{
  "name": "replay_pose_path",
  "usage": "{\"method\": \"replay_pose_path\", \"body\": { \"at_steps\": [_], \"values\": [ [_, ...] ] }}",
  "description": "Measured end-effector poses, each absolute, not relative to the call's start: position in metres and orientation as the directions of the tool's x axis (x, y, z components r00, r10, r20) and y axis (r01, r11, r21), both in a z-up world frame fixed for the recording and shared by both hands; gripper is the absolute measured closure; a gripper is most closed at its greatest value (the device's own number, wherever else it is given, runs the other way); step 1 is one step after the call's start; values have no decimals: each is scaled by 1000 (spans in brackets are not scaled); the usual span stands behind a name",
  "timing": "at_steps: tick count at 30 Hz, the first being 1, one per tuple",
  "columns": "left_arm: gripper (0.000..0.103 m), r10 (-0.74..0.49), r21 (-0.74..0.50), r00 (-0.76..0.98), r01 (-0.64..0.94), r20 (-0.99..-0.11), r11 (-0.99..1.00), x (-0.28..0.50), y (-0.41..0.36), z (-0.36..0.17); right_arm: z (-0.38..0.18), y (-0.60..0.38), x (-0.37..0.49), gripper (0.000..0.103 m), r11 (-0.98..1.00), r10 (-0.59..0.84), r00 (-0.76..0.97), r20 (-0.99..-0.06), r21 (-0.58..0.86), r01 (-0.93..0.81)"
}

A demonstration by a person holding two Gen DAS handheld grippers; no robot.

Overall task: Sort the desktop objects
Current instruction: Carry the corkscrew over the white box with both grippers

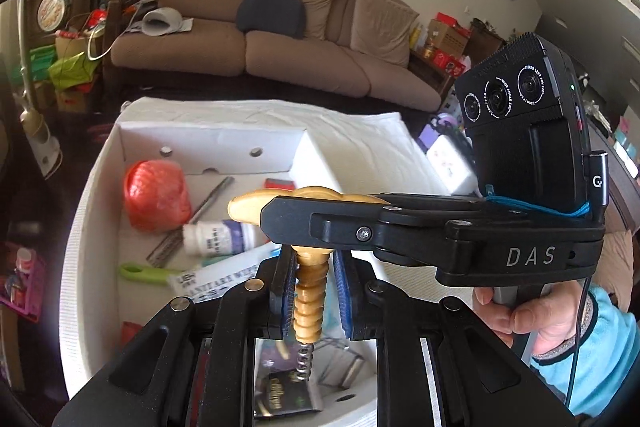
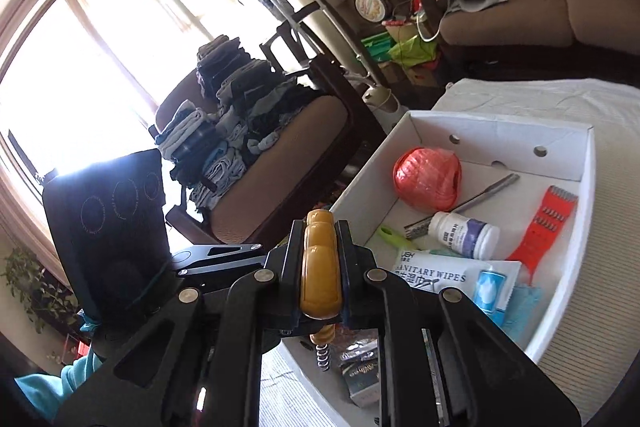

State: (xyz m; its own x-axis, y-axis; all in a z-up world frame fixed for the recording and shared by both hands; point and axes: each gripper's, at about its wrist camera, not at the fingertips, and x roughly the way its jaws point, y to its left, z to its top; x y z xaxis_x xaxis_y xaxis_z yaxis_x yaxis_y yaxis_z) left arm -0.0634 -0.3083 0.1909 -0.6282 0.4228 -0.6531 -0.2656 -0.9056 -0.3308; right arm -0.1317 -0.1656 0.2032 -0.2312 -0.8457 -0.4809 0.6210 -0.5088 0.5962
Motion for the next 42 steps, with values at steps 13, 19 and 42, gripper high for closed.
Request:
{"method": "replay_pose_path", "body": {
  "at_steps": [13, 19, 42],
  "values": [
    [86, 263, -231, -537, -128, -801, -964, -135, -382, 104, 87, -272, -213, 90, -498, -857, -147, -493, 723, 478],
    [86, 232, -185, -509, -143, -829, -972, -155, -377, 92, 70, -283, -224, 89, -536, -836, -170, -522, 707, 461],
    [86, 359, -271, -480, -244, -800, -931, -246, -243, 125, 140, -151, -284, 90, -721, -687, -311, -657, 562, 405]
  ]
}}
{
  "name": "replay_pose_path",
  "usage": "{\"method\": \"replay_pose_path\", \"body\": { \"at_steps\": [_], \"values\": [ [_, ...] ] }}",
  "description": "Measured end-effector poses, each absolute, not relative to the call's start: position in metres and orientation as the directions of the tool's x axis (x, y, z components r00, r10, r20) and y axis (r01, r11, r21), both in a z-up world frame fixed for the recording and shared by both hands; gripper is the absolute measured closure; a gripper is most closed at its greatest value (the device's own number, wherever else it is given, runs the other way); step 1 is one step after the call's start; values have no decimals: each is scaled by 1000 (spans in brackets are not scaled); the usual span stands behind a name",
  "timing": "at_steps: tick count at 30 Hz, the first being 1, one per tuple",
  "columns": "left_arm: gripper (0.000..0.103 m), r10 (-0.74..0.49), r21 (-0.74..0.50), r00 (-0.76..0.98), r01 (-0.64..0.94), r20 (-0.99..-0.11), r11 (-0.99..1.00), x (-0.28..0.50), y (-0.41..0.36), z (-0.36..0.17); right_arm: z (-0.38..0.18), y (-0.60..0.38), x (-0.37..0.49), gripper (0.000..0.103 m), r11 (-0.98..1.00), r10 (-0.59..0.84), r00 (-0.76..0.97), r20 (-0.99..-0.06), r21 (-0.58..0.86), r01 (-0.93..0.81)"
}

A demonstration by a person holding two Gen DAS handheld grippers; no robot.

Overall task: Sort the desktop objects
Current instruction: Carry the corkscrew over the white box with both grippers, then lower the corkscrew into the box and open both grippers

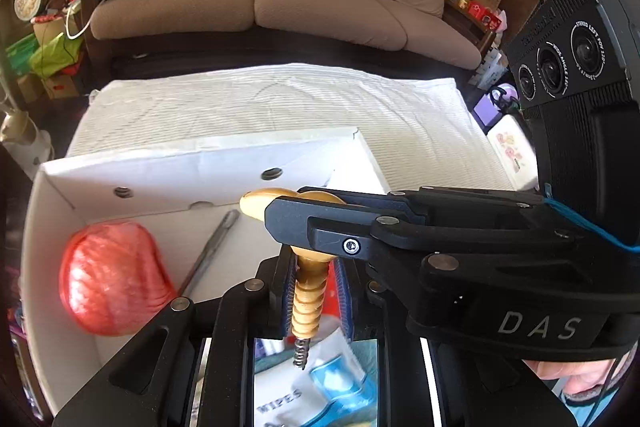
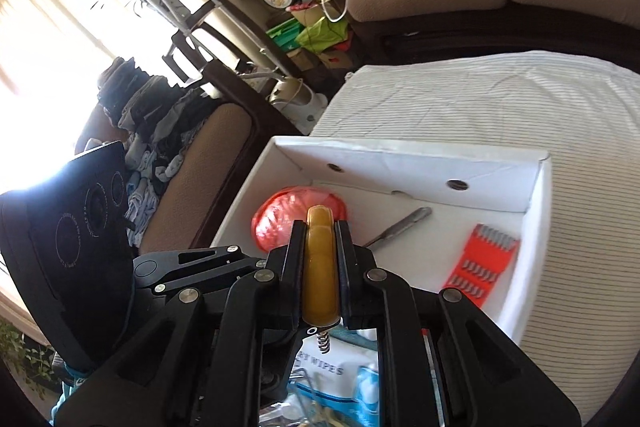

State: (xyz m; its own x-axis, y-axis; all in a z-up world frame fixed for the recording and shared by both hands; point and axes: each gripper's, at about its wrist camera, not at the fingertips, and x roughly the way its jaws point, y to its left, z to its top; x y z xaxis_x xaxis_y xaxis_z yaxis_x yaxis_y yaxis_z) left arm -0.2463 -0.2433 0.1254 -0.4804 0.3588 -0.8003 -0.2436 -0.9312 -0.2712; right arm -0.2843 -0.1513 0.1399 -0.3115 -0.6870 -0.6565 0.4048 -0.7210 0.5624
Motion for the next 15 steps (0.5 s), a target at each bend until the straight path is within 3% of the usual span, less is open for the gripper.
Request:
{"method": "replay_pose_path", "body": {
  "at_steps": [9, 15],
  "values": [
    [85, 264, -182, -407, -230, -874, -956, -288, -219, 74, 88, -128, -328, 90, -777, -622, -291, -727, 523, 352],
    [84, 282, -229, -371, -181, -885, -957, -294, -234, 56, 75, -145, -335, 90, -810, -555, -248, -794, 449, 376]
  ]
}}
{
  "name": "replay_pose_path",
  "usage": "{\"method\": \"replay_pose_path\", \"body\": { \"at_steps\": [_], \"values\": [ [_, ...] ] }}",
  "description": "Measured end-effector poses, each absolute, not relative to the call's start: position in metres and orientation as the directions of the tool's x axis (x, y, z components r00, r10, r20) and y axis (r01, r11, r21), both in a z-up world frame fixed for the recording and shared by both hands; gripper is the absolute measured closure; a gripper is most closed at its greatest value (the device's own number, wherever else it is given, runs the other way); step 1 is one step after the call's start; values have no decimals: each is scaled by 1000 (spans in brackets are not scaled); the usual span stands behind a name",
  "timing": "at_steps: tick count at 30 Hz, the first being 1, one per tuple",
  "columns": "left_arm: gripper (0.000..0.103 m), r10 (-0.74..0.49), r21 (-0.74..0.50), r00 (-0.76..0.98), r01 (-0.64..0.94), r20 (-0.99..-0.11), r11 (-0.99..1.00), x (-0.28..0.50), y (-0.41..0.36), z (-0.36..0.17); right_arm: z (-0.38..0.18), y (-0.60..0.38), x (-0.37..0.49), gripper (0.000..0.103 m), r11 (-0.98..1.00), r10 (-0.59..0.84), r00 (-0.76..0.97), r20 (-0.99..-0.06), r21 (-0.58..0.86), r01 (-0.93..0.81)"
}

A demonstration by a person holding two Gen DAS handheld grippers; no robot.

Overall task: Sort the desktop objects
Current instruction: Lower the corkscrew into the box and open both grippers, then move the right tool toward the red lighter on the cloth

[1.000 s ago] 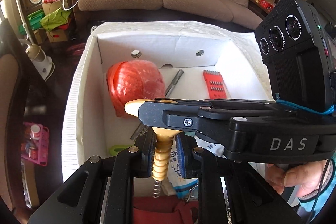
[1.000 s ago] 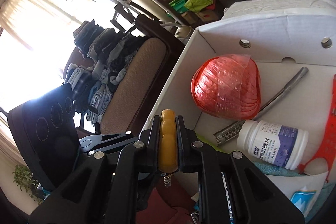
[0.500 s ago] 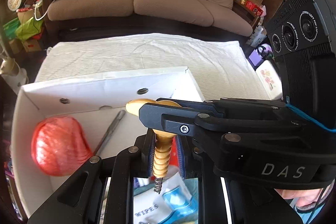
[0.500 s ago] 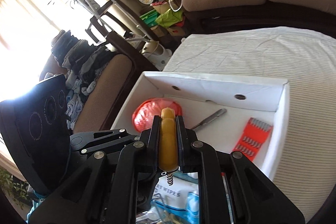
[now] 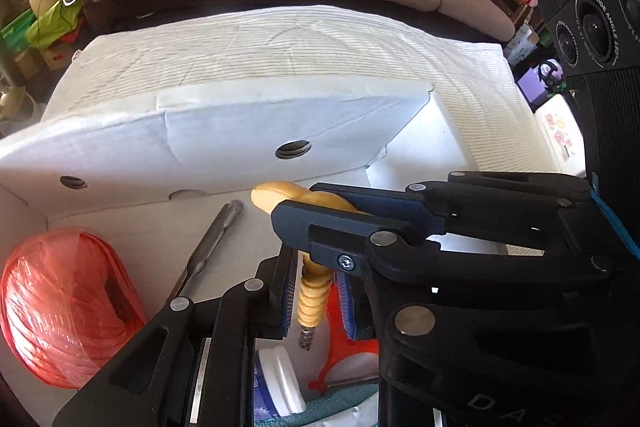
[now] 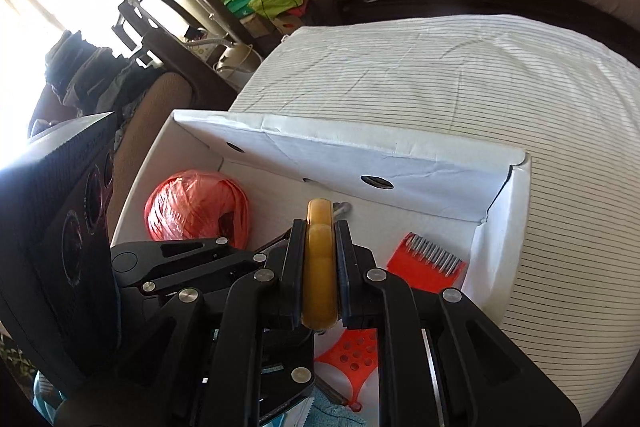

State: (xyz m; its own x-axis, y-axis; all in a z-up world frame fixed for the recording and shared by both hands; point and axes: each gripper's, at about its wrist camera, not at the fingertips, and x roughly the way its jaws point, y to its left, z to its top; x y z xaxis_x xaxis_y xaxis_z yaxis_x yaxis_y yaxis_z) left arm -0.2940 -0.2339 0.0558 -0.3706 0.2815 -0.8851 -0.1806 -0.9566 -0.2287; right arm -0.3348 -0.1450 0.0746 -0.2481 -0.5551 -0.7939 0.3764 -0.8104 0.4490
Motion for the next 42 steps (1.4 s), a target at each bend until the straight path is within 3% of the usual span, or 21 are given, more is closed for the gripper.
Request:
{"method": "replay_pose_path", "body": {
  "at_steps": [4, 9, 12, 15, 16, 28, 32, 34, 38, 39, 42],
  "values": [
    [83, 283, -238, -354, -166, -891, -957, -291, -242, 50, 71, -156, -335, 88, -827, -511, -230, -829, 400, 396],
    [72, 291, -264, -333, -124, -897, -956, -291, -252, 39, 65, -169, -335, 87, -852, -439, -234, -867, 320, 414],
    [72, 262, -240, -331, -106, -907, -965, -291, -257, 36, 62, -178, -335, 85, -870, -378, -239, -895, 254, 422],
    [59, 252, -235, -350, -92, -902, -968, -286, -264, 40, 66, -181, -333, 71, -876, -347, -253, -903, 216, 432],
    [59, 249, -232, -355, -91, -901, -968, -285, -266, 42, 69, -182, -332, 68, -876, -339, -263, -903, 201, 439],
    [58, 181, -160, -381, -88, -907, -983, -263, -270, 64, 86, -174, -320, 68, -874, -329, -285, -900, 177, 452],
    [43, 159, -146, -409, -64, -899, -987, -245, -275, 77, 93, -169, -309, 68, -873, -339, -289, -895, 186, 450],
    [41, 156, -151, -430, -46, -889, -987, -233, -278, 87, 100, -165, -301, 66, -876, -330, -301, -895, 171, 451],
    [24, 147, -161, -486, -13, -861, -987, -206, -285, 109, 119, -155, -279, 55, -880, -319, -349, -881, 138, 455],
    [23, 135, -150, -495, -9, -858, -989, -200, -284, 113, 124, -152, -274, 49, -879, -322, -358, -877, 137, 457],
    [14, 147, -167, -509, -7, -848, -986, -181, -283, 124, 140, -144, -256, 43, -880, -324, -380, -867, 128, 458]
  ]
}}
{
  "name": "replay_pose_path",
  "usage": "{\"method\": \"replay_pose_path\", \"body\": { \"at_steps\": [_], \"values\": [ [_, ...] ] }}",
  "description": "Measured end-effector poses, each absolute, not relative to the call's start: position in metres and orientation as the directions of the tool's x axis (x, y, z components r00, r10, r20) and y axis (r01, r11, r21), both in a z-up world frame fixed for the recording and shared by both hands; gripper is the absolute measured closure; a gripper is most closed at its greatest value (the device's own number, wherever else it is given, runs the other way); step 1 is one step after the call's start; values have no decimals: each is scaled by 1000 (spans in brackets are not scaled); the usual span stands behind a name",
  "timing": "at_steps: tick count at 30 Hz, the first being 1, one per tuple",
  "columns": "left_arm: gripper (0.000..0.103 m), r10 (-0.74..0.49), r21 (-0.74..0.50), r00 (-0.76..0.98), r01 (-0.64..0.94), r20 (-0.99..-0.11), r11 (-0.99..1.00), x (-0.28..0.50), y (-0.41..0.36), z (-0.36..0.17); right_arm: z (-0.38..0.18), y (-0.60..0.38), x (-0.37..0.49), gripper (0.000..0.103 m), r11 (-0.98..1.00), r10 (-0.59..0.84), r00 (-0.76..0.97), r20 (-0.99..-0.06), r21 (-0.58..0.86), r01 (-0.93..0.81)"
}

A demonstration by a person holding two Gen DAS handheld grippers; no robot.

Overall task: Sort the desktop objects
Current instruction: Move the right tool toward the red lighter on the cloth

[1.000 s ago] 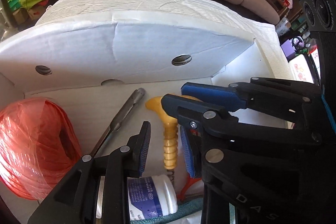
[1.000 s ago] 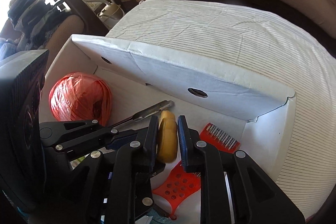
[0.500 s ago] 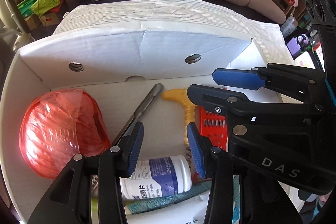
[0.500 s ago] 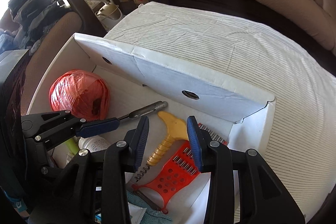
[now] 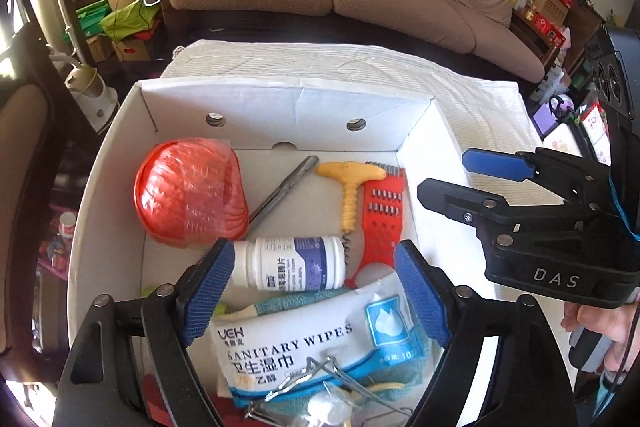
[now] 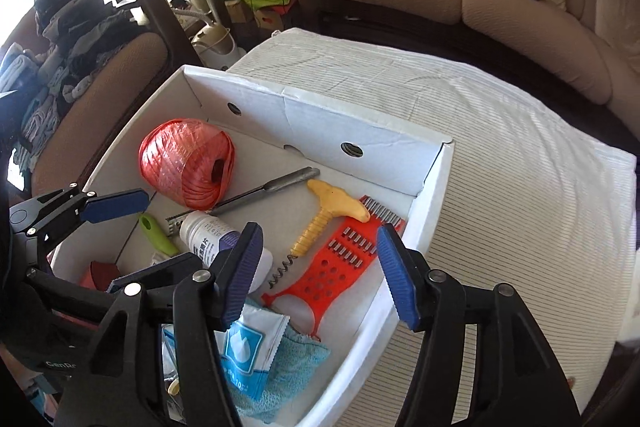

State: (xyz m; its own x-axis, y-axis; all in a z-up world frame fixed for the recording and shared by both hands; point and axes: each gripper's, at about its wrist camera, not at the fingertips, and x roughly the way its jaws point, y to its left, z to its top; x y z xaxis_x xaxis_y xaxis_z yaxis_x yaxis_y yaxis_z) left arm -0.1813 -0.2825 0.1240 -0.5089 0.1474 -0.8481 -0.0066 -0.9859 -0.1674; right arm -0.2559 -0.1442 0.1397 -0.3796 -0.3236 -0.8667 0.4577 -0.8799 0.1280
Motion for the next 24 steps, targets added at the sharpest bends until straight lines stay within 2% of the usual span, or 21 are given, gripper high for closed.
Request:
{"method": "replay_pose_path", "body": {
  "at_steps": [1, 4, 5, 7, 9, 14, 24],
  "values": [
    [9, 158, -180, -511, -6, -845, -984, -176, -282, 127, 144, -142, -250, 41, -880, -320, -384, -866, 122, 459],
    [0, 165, -192, -506, 1, -847, -981, -161, -280, 132, 155, -134, -234, 24, -883, -312, -398, -863, 109, 456],
    [0, 167, -195, -505, 2, -847, -981, -155, -278, 134, 158, -131, -228, 21, -884, -311, -398, -863, 109, 455],
    [0, 160, -191, -509, 8, -846, -982, -144, -276, 138, 164, -122, -218, 7, -888, -305, -401, -864, 105, 449],
    [0, 132, -162, -517, 13, -846, -987, -133, -271, 144, 170, -114, -208, 0, -892, -295, -411, -863, 95, 441],
    [0, 83, -92, -543, -11, -835, -996, -105, -237, 162, 184, -87, -178, 0, -899, -297, -442, -846, 91, 429],
    [0, 143, -152, -564, -32, -813, -988, -56, -149, 169, 188, 12, -109, 0, -933, -282, -482, -830, 120, 338]
  ]
}}
